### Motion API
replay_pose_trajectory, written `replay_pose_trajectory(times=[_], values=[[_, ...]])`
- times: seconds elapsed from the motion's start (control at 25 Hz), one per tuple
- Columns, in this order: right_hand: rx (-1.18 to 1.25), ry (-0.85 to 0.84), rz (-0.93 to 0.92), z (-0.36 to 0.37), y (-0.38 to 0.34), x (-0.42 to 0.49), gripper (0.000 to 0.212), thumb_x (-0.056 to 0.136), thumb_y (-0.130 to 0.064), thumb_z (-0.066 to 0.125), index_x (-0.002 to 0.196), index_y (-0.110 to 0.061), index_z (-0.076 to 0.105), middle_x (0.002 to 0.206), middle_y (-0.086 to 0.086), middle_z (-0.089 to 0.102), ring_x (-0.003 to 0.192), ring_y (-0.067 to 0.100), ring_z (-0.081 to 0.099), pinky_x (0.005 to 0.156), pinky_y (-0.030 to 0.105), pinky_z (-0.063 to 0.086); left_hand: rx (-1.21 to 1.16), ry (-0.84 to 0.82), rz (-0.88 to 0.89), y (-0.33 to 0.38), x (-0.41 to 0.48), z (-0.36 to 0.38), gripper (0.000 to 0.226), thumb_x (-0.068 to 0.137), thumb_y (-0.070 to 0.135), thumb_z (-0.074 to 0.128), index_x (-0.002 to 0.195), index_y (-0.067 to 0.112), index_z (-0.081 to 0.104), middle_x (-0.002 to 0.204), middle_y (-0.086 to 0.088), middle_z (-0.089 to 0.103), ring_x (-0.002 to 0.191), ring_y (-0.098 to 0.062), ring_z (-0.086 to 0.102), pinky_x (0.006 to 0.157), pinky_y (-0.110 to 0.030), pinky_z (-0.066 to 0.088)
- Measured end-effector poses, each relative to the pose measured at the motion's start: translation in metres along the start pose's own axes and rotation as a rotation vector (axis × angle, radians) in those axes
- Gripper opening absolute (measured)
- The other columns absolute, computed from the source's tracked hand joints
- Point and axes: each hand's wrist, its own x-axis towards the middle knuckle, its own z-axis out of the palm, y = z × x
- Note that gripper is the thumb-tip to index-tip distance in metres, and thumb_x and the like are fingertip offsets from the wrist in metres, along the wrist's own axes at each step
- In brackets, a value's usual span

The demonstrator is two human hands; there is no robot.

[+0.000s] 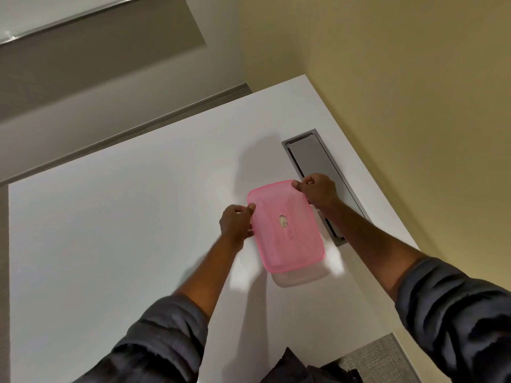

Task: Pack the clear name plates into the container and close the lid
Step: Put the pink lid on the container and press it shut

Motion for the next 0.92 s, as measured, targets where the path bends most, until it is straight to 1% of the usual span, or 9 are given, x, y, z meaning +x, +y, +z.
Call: replay_pose_trajectory(times=[0.04,0.12,0.24,0.36,0.48,0.56,0.72,0.84,0.92], values=[[-0.003,-0.008,0.005,-0.003,0.010,-0.011,0.045,0.081,-0.049,0.085,0.101,-0.010,0.074,0.102,0.009,0.078,0.094,0.030,0.075,0.088,0.047,0.064,-0.020,-0.016,-0.030,-0.013,-0.009,-0.002,0.037,0.094,0.037,0.081,0.106,0.005,0.066,0.112,-0.023,0.077,0.078,-0.033,0.074,0.061,-0.036,0.064],[0.027,-0.090,0.006,-0.010,0.032,-0.036,0.043,0.084,-0.044,0.085,0.109,-0.010,0.072,0.107,0.010,0.076,0.101,0.033,0.075,0.091,0.052,0.064,-0.037,-0.049,-0.087,-0.040,-0.029,-0.005,0.039,0.095,0.035,0.082,0.111,0.003,0.066,0.107,-0.023,0.078,0.078,-0.035,0.077,0.065,-0.041,0.067],[0.167,-0.264,0.088,-0.027,0.066,-0.071,0.037,0.083,-0.028,0.090,0.104,-0.006,0.069,0.106,0.018,0.077,0.100,0.040,0.077,0.085,0.057,0.066,-0.027,-0.088,-0.120,-0.070,-0.060,-0.005,0.037,0.094,0.031,0.084,0.111,0.004,0.065,0.105,-0.022,0.077,0.081,-0.036,0.078,0.070,-0.048,0.070],[0.155,-0.327,0.185,-0.034,0.086,-0.091,0.046,0.077,-0.022,0.095,0.107,-0.001,0.067,0.103,0.018,0.076,0.095,0.037,0.078,0.082,0.054,0.067,0.005,-0.088,-0.112,-0.087,-0.080,-0.004,0.035,0.093,0.026,0.086,0.110,0.005,0.063,0.102,-0.021,0.074,0.078,-0.032,0.075,0.074,-0.050,0.070],[0.146,-0.287,0.188,-0.035,0.088,-0.103,0.045,0.078,-0.011,0.094,0.106,0.008,0.064,0.092,0.018,0.074,0.078,0.029,0.074,0.068,0.040,0.067,0.006,-0.089,-0.095,-0.091,-0.085,-0.003,0.033,0.093,0.018,0.085,0.110,0.001,0.064,0.101,-0.024,0.074,0.073,-0.032,0.074,0.075,-0.046,0.070],[0.140,-0.239,0.154,-0.035,0.086,-0.105,0.041,0.077,-0.007,0.094,0.101,0.010,0.065,0.089,0.022,0.074,0.073,0.029,0.072,0.068,0.042,0.066,0.000,-0.089,-0.096,-0.091,-0.087,-0.001,0.031,0.094,0.016,0.084,0.110,-0.002,0.064,0.099,-0.024,0.075,0.073,-0.032,0.074,0.076,-0.045,0.070],[0.110,-0.205,0.097,-0.038,0.080,-0.104,0.034,0.077,-0.006,0.093,0.094,0.009,0.067,0.081,0.016,0.074,0.071,0.029,0.071,0.068,0.043,0.065,-0.005,-0.073,-0.085,-0.091,-0.089,0.003,0.029,0.094,0.014,0.083,0.107,-0.003,0.064,0.094,-0.025,0.075,0.070,-0.031,0.074,0.076,-0.044,0.070],[0.095,-0.189,0.079,-0.038,0.077,-0.104,0.033,0.077,-0.006,0.093,0.091,0.008,0.067,0.082,0.017,0.075,0.070,0.028,0.071,0.065,0.040,0.065,-0.001,-0.049,-0.059,-0.092,-0.090,0.007,0.022,0.095,0.013,0.082,0.096,0.001,0.064,0.092,-0.026,0.075,0.066,-0.029,0.073,0.072,-0.041,0.070],[0.070,-0.172,0.075,-0.037,0.077,-0.103,0.032,0.076,-0.006,0.093,0.090,0.008,0.068,0.083,0.019,0.075,0.069,0.029,0.072,0.065,0.041,0.066,-0.010,-0.028,-0.039,-0.091,-0.093,0.009,0.021,0.096,0.012,0.081,0.088,0.004,0.063,0.085,-0.022,0.073,0.065,-0.029,0.073,0.074,-0.044,0.070]])
